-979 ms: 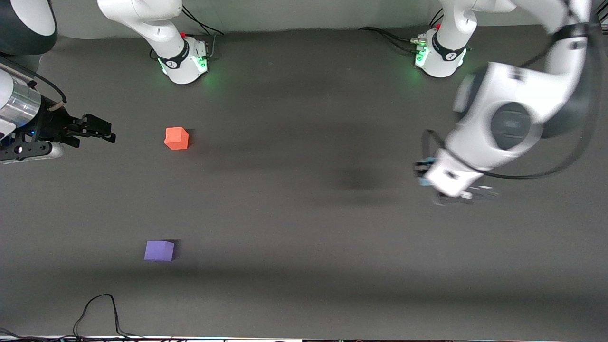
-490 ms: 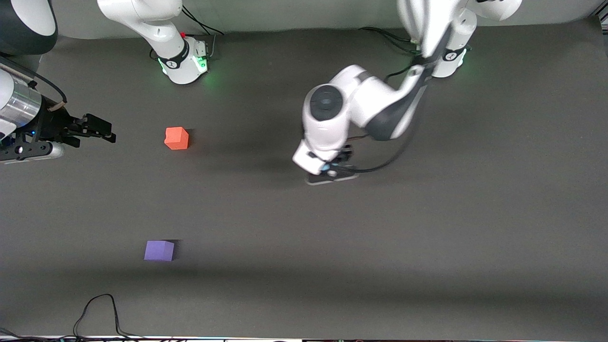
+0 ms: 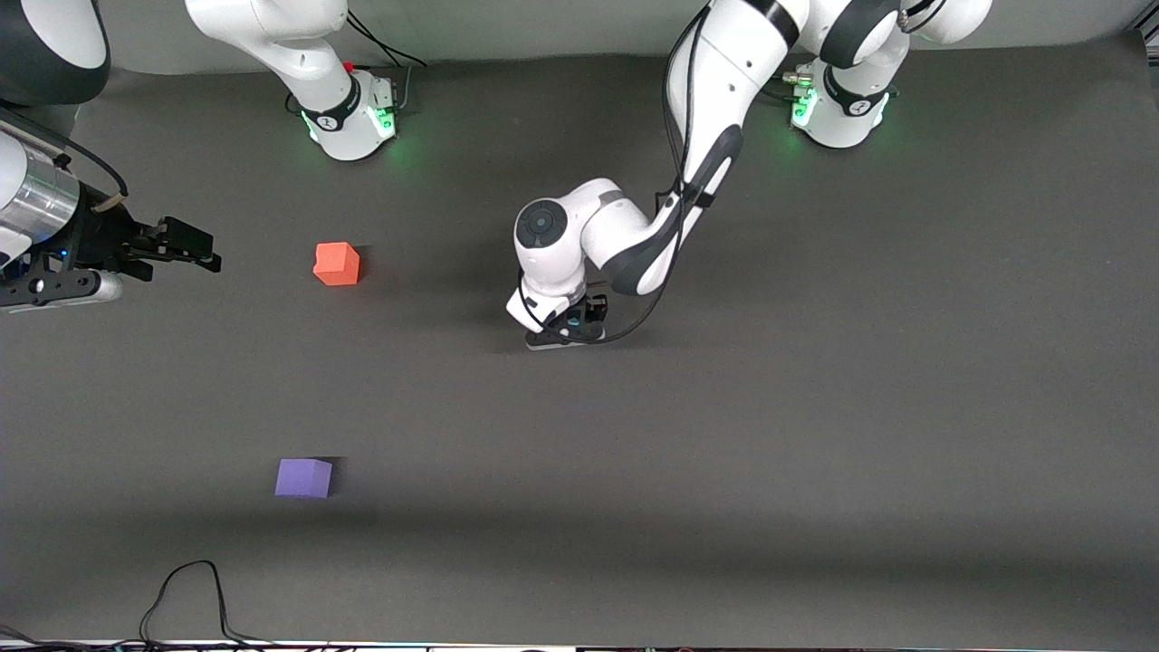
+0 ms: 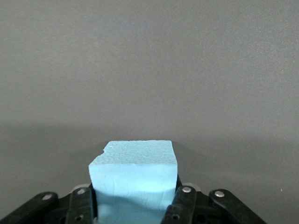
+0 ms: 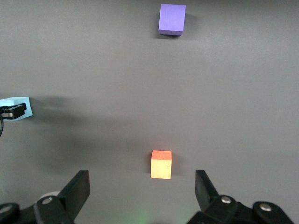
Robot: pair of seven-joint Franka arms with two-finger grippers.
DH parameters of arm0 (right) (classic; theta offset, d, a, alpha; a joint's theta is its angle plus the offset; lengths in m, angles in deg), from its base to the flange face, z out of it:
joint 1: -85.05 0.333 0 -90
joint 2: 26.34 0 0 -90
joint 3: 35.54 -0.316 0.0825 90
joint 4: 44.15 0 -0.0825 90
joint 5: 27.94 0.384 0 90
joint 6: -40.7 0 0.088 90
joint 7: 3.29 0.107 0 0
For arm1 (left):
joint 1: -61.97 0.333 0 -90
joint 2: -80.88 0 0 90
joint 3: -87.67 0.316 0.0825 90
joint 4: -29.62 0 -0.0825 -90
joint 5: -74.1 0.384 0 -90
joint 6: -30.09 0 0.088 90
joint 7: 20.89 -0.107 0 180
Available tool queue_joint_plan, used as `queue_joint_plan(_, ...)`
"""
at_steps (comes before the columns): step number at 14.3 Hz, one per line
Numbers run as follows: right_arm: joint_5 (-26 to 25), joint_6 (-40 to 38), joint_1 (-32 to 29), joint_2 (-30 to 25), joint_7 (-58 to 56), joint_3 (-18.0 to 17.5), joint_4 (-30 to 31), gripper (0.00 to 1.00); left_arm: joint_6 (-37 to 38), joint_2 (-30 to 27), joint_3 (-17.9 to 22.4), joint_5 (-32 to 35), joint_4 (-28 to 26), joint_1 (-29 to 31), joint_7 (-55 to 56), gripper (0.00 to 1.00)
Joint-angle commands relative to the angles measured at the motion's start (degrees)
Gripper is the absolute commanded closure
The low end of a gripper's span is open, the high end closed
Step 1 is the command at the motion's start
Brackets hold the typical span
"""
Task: Place blue block between orange and purple blocks
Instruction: 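Carry the blue block with the left gripper toward the table middle, then lower the blue block, open the left gripper and withdraw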
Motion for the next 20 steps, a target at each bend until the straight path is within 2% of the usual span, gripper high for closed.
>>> queue_joint_plan(1,-0.93,-0.67,0.73,0.11,-0.90,0.51,-0.59,0.00,-0.29,0.87,0.86,1.05,2.09,-0.92,1.30,0.52)
queue_joint_plan(3,-0.93,-0.67,0.73,0.11,-0.90,0.51,-0.59,0.00,-0.30,0.78,0.95,1.05,2.09,-0.66,0.95,0.00)
queue_joint_plan(6,-0.93,-0.67,0.73,0.11,-0.90,0.51,-0.59,0.00,1.71,-1.05,1.30,0.88,2.62,0.31,0.60,0.00)
queue_joint_plan(9,-0.93,-0.67,0.73,0.11,-0.90,0.51,-0.51,0.00,10.31,-5.35,-0.19,-0.52,5.42,6.80,-3.25,0.00)
queue_joint_plan(13,-0.32,-0.67,2.40,0.19,-0.81,0.25,-0.59,0.00,17.79,-14.23,-0.20,-8.68,6.05,16.37,-11.94,0.00)
queue_joint_plan(15,0.21,-0.50,4.94,0.46,0.24,0.16,-0.77,0.00,25.60,-17.57,-0.11,-11.85,5.96,23.04,-20.63,0.00)
queue_joint_plan(18,2.32,0.64,10.29,1.68,6.10,0.07,-1.56,0.00,31.86,-23.98,-0.11,-13.27,2.55,34.21,-33.38,0.00)
queue_joint_plan(20,2.32,1.61,15.73,4.22,13.56,0.07,-4.27,0.00,32.22,-28.29,0.24,-12.75,-3.06,40.27,-42.67,0.00)
